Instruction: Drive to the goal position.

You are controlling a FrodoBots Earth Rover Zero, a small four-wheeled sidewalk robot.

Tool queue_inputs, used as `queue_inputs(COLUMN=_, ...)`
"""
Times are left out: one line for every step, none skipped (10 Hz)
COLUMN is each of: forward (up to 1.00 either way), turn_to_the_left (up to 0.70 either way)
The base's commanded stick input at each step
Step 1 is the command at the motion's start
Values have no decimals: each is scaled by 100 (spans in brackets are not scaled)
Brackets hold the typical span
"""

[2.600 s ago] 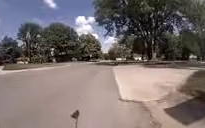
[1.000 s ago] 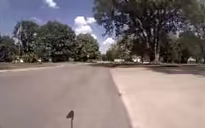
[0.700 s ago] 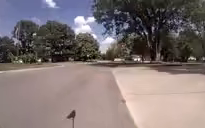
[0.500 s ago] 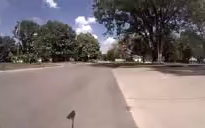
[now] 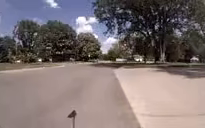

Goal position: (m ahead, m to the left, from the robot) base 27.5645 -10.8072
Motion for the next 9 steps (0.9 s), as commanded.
queue_inputs(forward=100, turn_to_the_left=0)
queue_inputs(forward=100, turn_to_the_left=0)
queue_inputs(forward=100, turn_to_the_left=0)
queue_inputs(forward=100, turn_to_the_left=0)
queue_inputs(forward=100, turn_to_the_left=0)
queue_inputs(forward=100, turn_to_the_left=0)
queue_inputs(forward=100, turn_to_the_left=0)
queue_inputs(forward=100, turn_to_the_left=0)
queue_inputs(forward=100, turn_to_the_left=0)
